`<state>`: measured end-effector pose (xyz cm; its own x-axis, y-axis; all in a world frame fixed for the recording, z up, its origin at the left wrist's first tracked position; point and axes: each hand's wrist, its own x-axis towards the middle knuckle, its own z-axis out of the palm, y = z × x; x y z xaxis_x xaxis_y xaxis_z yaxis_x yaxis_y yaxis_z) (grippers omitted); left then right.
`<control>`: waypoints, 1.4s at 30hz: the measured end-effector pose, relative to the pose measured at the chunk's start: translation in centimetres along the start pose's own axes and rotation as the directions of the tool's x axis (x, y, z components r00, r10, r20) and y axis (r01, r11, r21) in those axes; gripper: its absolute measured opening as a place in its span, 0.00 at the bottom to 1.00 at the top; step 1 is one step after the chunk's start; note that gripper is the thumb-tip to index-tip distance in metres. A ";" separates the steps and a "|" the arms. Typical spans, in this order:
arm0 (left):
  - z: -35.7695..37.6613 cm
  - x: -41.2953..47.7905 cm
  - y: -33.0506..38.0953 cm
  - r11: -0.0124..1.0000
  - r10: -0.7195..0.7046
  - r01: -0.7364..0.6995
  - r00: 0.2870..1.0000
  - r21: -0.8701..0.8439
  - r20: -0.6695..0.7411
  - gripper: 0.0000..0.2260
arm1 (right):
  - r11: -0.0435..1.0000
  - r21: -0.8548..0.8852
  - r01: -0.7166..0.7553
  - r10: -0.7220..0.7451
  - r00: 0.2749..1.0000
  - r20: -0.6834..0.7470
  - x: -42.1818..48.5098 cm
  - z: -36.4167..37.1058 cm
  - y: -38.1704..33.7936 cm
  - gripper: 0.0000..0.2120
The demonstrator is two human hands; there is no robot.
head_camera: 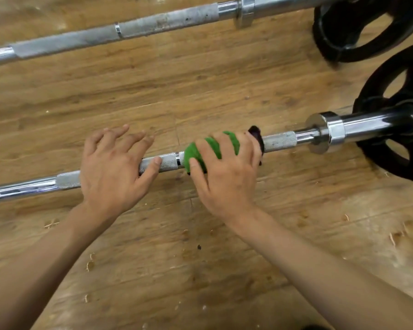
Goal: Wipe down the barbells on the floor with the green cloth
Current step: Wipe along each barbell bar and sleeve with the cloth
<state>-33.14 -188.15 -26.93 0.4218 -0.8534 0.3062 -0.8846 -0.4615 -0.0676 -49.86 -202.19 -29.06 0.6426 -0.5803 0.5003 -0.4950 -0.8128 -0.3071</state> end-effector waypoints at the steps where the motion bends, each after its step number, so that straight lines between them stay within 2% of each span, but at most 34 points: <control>1: 0.0 -0.1 0.0 1.000 -0.002 0.002 1.000 0.002 0.007 0.25 | 0.994 0.009 0.105 -0.106 0.994 0.031 -0.2 -0.2 -0.1 0.17; 3: 0.0 -0.2 -0.1 1.000 -0.010 0.010 1.000 0.008 0.019 0.26 | 0.967 -0.029 0.251 -0.250 0.967 0.040 -0.1 -1.0 2.7 0.18; 4: 0.0 -0.3 -0.1 1.000 -0.014 0.014 1.000 0.007 0.020 0.26 | 0.963 -0.064 0.263 -0.261 0.965 0.031 -0.3 -1.3 4.8 0.19; 8: -0.1 -0.8 0.2 0.999 -0.039 0.039 0.999 0.014 0.003 0.24 | 0.992 -0.127 0.005 -0.014 0.998 -0.069 -0.6 -2.5 11.1 0.20; 10: -0.1 -0.9 0.6 0.999 -0.040 0.040 0.999 0.007 -0.002 0.24 | 0.985 -0.101 -0.143 0.132 0.986 -0.106 -0.5 -2.0 8.7 0.20; 11: -0.1 -0.9 0.6 0.999 -0.038 0.038 0.999 0.006 -0.003 0.24 | 0.982 -0.084 -0.168 0.160 0.983 -0.093 -0.4 -1.5 6.4 0.18; 12: -0.2 -1.0 0.7 0.999 -0.035 0.035 0.999 0.007 -0.005 0.24 | 0.989 -0.071 -0.132 0.128 0.990 -0.056 -0.3 -1.1 3.6 0.17; 15: -0.3 -1.4 0.7 1.000 -0.014 0.014 1.000 0.013 -0.002 0.26 | 0.990 -0.053 0.129 -0.124 0.989 0.086 -0.8 -0.4 -2.0 0.15; 18: -0.4 -1.4 0.4 1.000 -0.005 0.005 0.999 -0.007 0.035 0.28 | 0.933 -0.014 0.359 -0.352 0.920 0.170 0.2 -1.9 1.7 0.19; 20: -0.5 -1.5 0.4 1.000 0.005 -0.004 0.999 -0.025 0.047 0.28 | 0.956 -0.034 0.290 -0.279 0.943 0.183 -0.1 -3.3 6.0 0.21; 22: -0.7 -1.7 0.4 1.000 0.014 -0.013 0.999 -0.026 0.047 0.28 | 0.992 -0.089 0.093 -0.083 0.991 0.109 -0.1 -4.7 8.9 0.19; 24: -1.0 -1.9 0.6 0.999 0.021 -0.019 0.997 -0.031 0.071 0.28 | 0.987 -0.134 -0.094 0.099 0.995 0.031 0.2 -4.3 7.2 0.16; 25: -1.1 -1.9 0.7 0.999 0.022 -0.019 0.996 -0.032 0.088 0.28 | 0.978 -0.150 -0.142 0.148 0.989 0.027 0.5 -3.7 5.1 0.15; 26: -1.3 -2.0 0.8 0.999 0.022 -0.018 0.994 -0.033 0.106 0.28 | 0.981 -0.149 -0.125 0.135 0.989 0.056 0.9 -3.2 2.6 0.15; 28: -1.3 -2.2 1.0 0.999 0.019 -0.015 0.993 -0.031 0.115 0.28 | 0.994 -0.106 0.027 -0.013 0.991 0.134 1.1 -2.1 -1.8 0.17; 30: -1.4 -2.6 1.1 0.999 0.012 -0.007 0.994 -0.040 0.109 0.29 | 0.986 -0.066 0.151 -0.136 0.972 0.192 0.7 -1.7 -3.2 0.18; 31: -1.5 -2.8 1.2 0.999 0.008 -0.002 0.994 -0.052 0.105 0.30 | 0.986 -0.035 0.165 -0.154 0.964 0.218 0.6 -2.0 -2.5 0.19; 34: -1.8 -3.5 1.5 0.996 0.006 0.003 0.995 -0.085 0.097 0.31 | 0.993 -0.031 0.112 -0.102 0.969 0.225 -0.3 -4.1 2.3 0.19; 38: -1.9 -4.4 1.9 0.995 -0.005 0.016 0.994 -0.098 0.111 0.31 | 0.981 -0.189 -0.053 0.078 0.989 0.127 -0.7 -7.1 9.1 0.19; 40: -2.1 -5.0 2.3 0.994 0.008 0.004 0.994 -0.111 0.107 0.31 | 0.956 -0.251 -0.152 0.178 0.980 0.085 -1.1 -6.5 6.3 0.17; 42: -2.5 -5.6 2.4 0.993 0.011 0.002 0.993 -0.115 0.116 0.31 | 0.976 -0.199 -0.094 0.116 0.988 0.102 -1.8 -4.9 0.3 0.16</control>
<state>-38.08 -183.91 -26.43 0.4321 -0.8809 0.1931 -0.9006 -0.4325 0.0426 -54.03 -201.16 -26.05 0.6372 -0.6725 0.3765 -0.6593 -0.7286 -0.1856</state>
